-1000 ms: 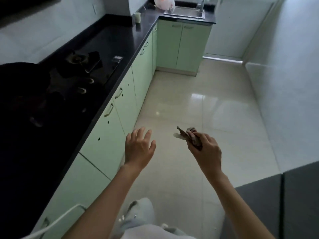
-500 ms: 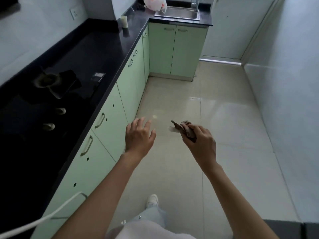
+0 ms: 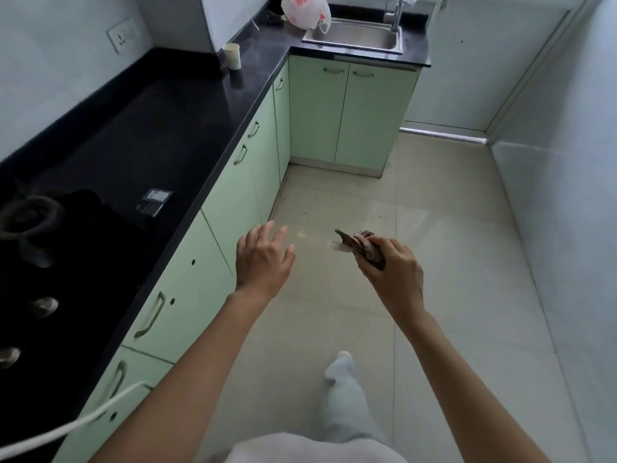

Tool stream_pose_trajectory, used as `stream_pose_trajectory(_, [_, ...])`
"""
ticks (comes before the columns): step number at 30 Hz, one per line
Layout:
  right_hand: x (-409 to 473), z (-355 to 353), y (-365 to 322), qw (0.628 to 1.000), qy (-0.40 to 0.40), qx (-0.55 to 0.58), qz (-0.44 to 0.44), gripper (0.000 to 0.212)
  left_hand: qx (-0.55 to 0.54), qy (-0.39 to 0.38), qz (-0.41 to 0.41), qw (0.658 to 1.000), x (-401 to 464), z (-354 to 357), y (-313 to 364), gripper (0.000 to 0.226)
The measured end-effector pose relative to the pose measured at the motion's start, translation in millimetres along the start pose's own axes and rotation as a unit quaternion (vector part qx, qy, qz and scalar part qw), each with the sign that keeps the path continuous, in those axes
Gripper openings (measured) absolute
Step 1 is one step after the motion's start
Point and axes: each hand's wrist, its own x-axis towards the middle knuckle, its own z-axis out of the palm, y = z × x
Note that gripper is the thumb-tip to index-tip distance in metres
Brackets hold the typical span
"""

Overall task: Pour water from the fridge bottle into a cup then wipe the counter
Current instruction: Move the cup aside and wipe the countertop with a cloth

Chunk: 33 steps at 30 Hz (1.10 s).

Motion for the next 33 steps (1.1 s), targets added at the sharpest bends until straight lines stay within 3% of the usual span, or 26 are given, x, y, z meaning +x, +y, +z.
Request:
stream_pose_trajectory(12, [240, 71, 50, 0.989, -0.074, 0.081, -0.099, 0.031, 0.011, 0.035, -0.113, 0.993, 180, 40, 25, 0.048])
stream_pose_trajectory(25, [426, 220, 5, 0.969, -0.107, 0.086, -0.206, 0.034, 0.050, 0.075, -0.179, 0.980, 357, 72, -66, 0.045])
stream_pose_trajectory(33, [535, 296, -22, 0.958, -0.130, 0.113, -0.229, 0.036, 0.065, 0.075, -0.216, 0.971, 462, 91, -113, 0.037])
